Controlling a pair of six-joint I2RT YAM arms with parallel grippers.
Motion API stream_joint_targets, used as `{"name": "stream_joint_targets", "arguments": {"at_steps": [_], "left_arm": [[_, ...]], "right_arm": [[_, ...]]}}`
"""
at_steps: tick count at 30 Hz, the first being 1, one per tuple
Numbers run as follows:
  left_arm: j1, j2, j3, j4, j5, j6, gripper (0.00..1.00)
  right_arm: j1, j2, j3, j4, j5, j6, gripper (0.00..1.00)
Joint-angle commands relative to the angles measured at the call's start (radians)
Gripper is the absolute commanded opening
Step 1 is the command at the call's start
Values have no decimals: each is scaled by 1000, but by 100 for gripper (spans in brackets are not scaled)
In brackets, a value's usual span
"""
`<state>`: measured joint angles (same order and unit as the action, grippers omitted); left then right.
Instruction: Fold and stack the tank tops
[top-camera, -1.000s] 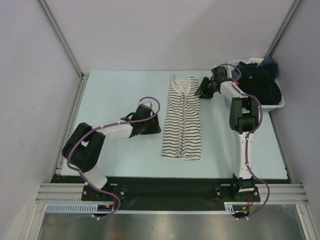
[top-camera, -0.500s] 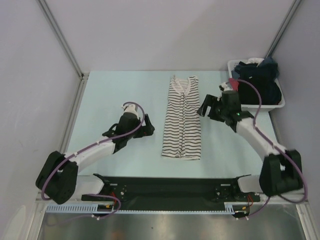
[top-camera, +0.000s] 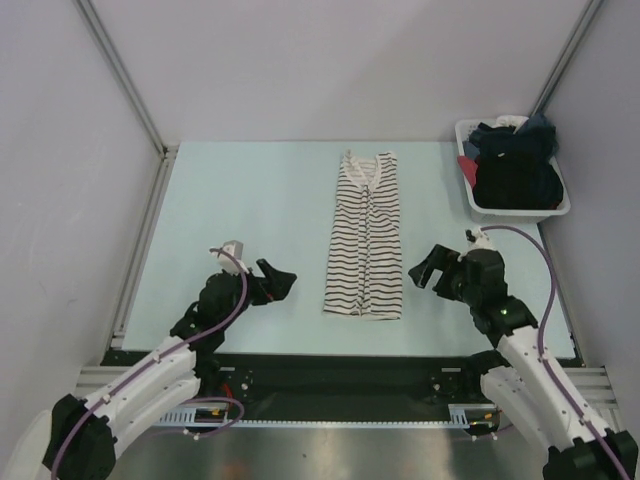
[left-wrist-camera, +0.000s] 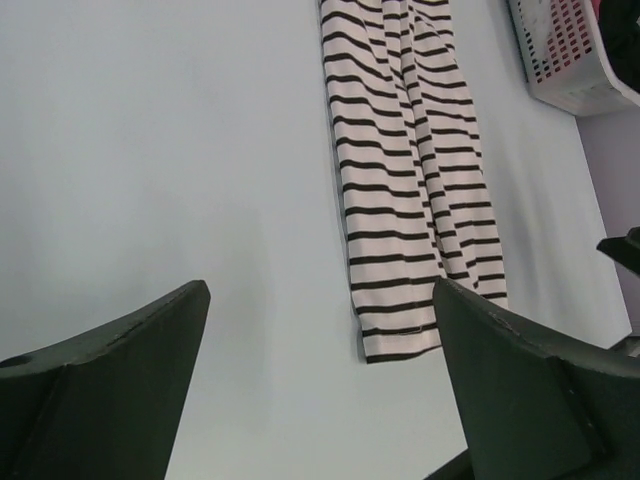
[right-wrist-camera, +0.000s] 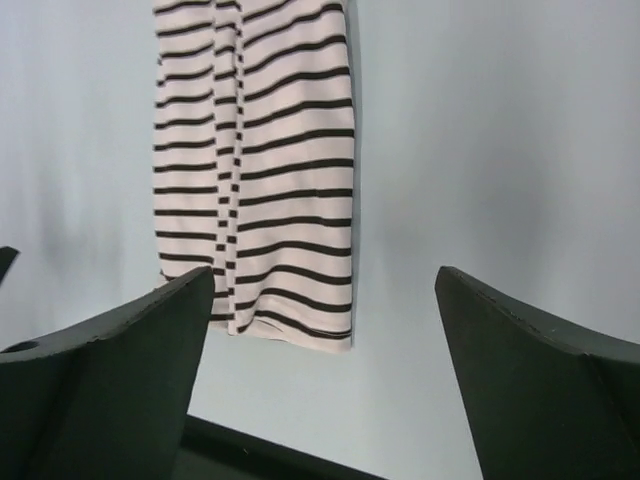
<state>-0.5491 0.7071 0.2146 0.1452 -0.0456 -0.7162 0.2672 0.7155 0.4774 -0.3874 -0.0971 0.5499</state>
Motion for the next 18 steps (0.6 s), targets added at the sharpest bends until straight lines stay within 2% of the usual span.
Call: {"name": "stream_joint_targets", "arguments": {"at_steps": [1,2,3,4,6,8,13,18], "left_arm": [[9,-61,-61,118,105,-11,100],[6,-60,-57,114,119,-2,100],[3,-26,-47,100,125,-15,100],[0,-2,-9,56,138,-11,100],[-18,85,29,19,139,12,100],[-83,135,66,13,124,14,100],[-291,299,184,-53,-39,-12,98],[-307,460,239,-58,-51,-28,91]], "right_arm": [[-6,-71,-36,-21,11,28,100],[-6,-77,-45,-12,-19,28,98],[-5,-76,-51,-10,-54,39,91],[-3,-56,-49,-24,-64,57,76],[3,-28,-48,-22,-102,65,68],[12,28,-42,-18,-128,62,61],[43,104,-43,-2,-138,70,59],[96,139,-62,21,-136,93,62]]}}
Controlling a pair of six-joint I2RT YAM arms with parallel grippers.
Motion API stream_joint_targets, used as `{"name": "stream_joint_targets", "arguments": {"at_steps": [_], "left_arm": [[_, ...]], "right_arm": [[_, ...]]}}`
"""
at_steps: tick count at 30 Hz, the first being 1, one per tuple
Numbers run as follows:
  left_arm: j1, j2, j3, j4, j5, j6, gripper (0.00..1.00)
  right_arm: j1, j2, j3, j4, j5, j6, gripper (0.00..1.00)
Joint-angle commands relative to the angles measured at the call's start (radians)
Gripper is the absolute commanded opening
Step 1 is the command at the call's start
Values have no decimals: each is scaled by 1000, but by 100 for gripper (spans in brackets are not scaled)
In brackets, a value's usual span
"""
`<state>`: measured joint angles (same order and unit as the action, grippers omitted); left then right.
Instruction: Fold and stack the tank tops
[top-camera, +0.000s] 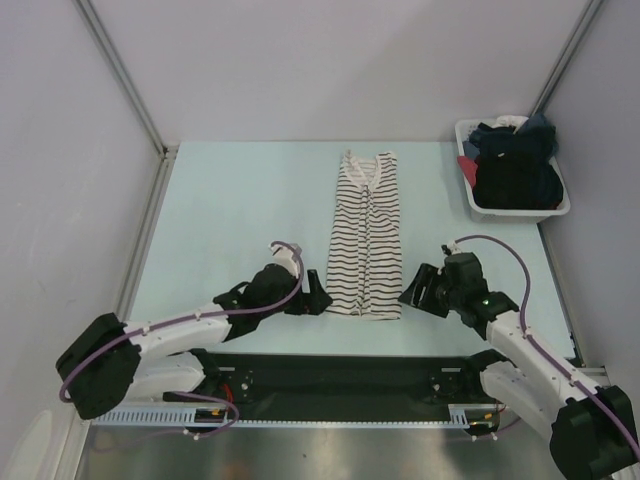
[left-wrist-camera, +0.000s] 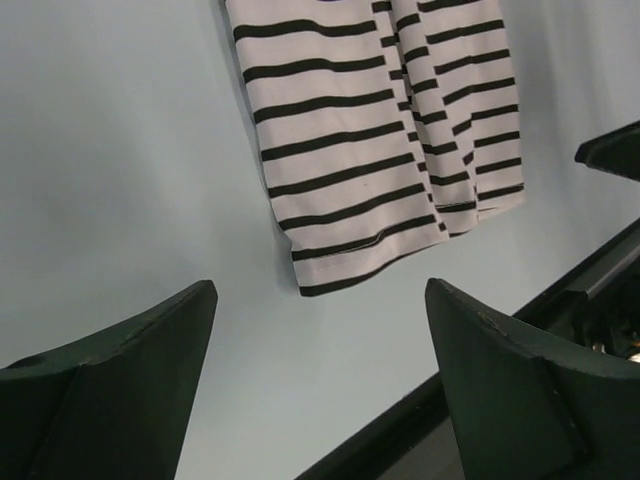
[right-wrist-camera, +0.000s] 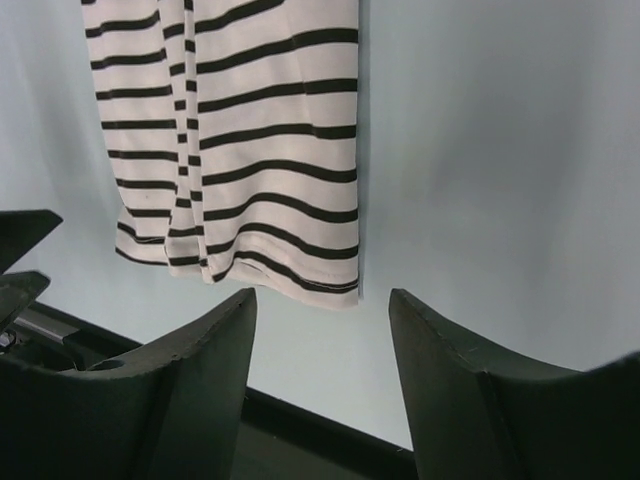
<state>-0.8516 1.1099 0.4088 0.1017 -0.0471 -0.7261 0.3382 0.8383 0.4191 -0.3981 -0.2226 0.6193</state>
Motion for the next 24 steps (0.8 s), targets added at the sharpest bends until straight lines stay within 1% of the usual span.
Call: {"name": "stream_joint_targets", "arguments": {"at_steps": [1,4,7,11,15,16,19,21,23,24], "left_arm": [[-4,76,62,-28,-53,-19,90],[-4,139,93,-46,-56,-21,88],[-7,183,99,-30,-45,-29,86],[-20,228,94,9,-14,-35,78],[-35,261,105,9,-14,-36,78],[-35,266,110,9,-14,-36,77],[-41,274,120,7,-13,-35,72],[-46,281,127,1,-17,-35,65],[-53,286,130,-5,-20,-38,61],[-56,288,128,-4,-26,-39,58]], "right_arm": [[31,22,-3,31,-5,25,63],[50,57,0,38,5,26,61],[64,103,4,47,14,20,59],[81,151,17,44,25,4,55],[94,188,24,41,40,-13,55],[99,196,27,44,40,-15,53],[119,235,32,53,51,-10,50],[134,258,33,65,55,-1,50],[148,271,40,84,57,2,47],[151,286,43,90,58,5,44]]}}
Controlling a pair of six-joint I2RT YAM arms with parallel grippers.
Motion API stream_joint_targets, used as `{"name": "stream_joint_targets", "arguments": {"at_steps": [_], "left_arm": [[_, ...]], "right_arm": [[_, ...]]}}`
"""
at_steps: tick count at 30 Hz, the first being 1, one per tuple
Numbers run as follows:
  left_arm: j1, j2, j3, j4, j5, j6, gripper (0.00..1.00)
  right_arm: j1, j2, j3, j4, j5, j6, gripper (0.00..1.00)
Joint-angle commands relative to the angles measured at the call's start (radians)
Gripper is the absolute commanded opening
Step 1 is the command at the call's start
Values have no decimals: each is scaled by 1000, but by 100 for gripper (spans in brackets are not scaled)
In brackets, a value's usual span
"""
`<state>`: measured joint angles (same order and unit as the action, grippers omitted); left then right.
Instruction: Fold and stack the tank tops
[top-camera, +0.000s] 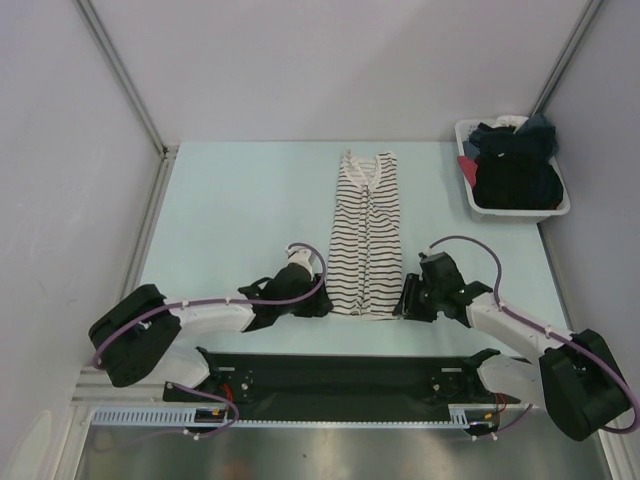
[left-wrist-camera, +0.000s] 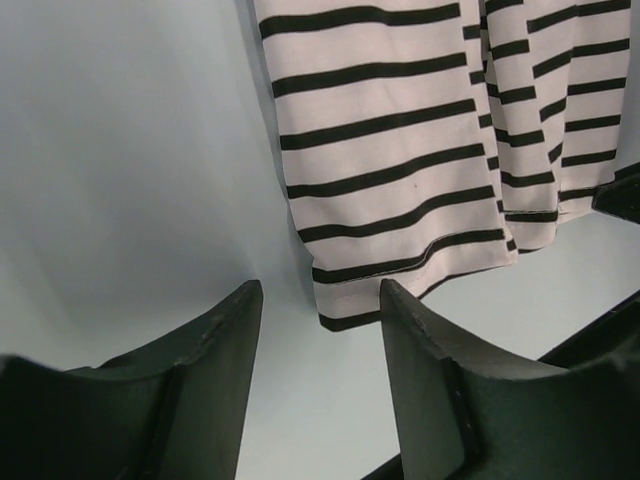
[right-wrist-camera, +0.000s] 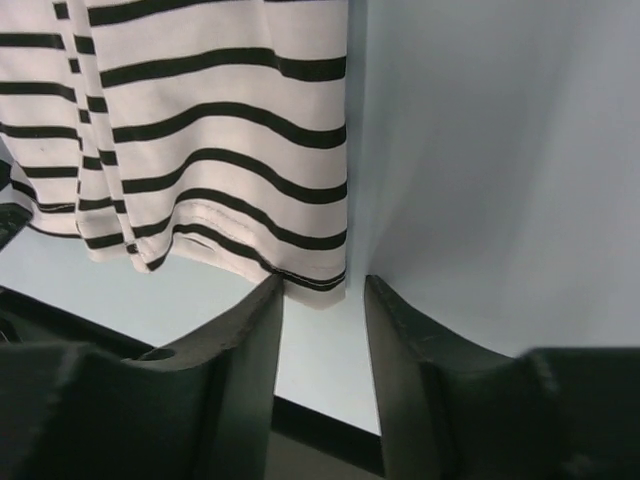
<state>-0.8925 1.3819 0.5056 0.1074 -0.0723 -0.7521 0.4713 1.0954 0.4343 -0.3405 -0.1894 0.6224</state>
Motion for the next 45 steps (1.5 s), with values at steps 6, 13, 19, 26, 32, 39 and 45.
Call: {"name": "stream_joint_targets", "arguments": {"at_steps": [6,13,19,26,32,39,45], "left_arm": [[-31,29,10,29,22,-18,28],[-65,3,-9,3,-4,-39,0],[-80,-29,4,-52,-24,-49,0],[-79,-63,129,-196,-58,-21,0],[-28,-43,272,-258,-66,34,0],[64,20,421,-321,-64,105,0],[141,137,559,-345,-60,160,0]], "right_arm": [[62,75,69,-8,53,-3,10],[98,-3,80,-107,120,23,0],[98,-127,93,-186,125,39,0],[98,-124,181,-226,140,22,0],[93,1,310,-216,183,-22,0],[12,164,458,-186,179,-73,0],[-78,306,615,-172,160,-110,0]]}}
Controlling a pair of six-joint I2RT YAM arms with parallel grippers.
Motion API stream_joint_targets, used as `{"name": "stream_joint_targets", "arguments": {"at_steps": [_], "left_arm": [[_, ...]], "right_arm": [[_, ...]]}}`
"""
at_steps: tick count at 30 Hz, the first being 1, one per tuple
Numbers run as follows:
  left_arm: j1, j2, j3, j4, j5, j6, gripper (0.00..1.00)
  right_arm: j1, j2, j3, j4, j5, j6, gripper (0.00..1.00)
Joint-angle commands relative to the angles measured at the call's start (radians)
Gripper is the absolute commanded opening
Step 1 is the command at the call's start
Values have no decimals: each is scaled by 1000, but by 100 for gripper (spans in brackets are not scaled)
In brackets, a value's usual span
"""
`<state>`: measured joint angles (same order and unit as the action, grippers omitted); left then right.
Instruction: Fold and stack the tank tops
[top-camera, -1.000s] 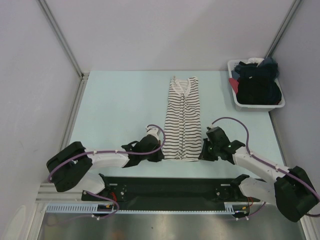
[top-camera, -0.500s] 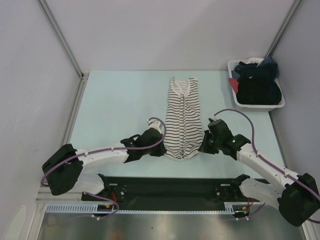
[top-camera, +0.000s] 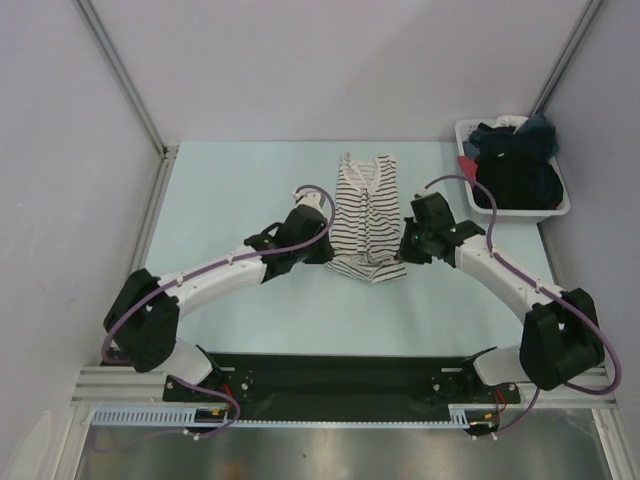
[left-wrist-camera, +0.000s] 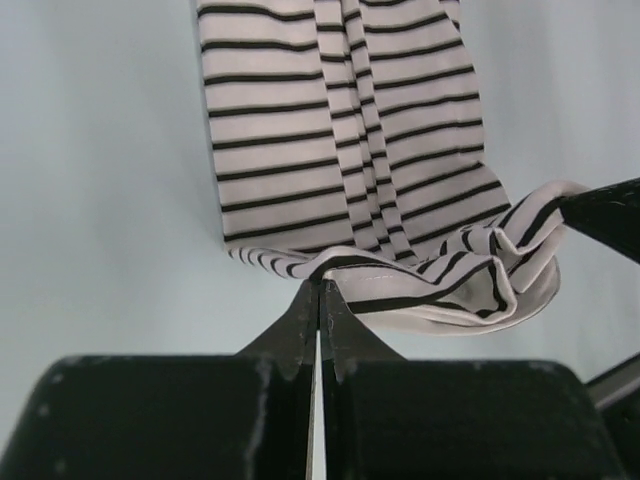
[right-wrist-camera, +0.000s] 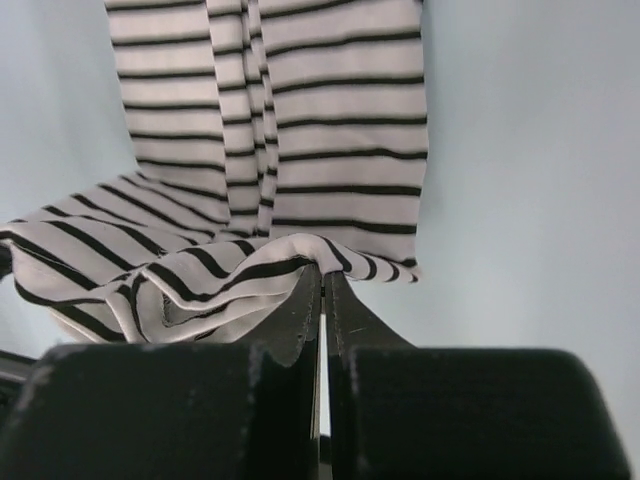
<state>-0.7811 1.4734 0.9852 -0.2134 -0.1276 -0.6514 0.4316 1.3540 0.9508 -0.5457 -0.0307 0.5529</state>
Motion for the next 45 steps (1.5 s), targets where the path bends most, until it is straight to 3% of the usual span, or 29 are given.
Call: {"name": "stream_joint_targets", "arguments": {"at_steps": [1,16,24,45], "left_arm": [[48,62,122,-27,-1,65,0],[218,425,513,-50,68,142,0],[252,542,621,-61,120,150,0],[312,755,920,-245,230,141,0]], "right_arm": [[-50,71,118,33,-5,-48,1],[-178,465,518,52,-94,-79,1],[-215,582,609,49,-120,-82,1],[-260,695,692,107,-161,-76,3]]}}
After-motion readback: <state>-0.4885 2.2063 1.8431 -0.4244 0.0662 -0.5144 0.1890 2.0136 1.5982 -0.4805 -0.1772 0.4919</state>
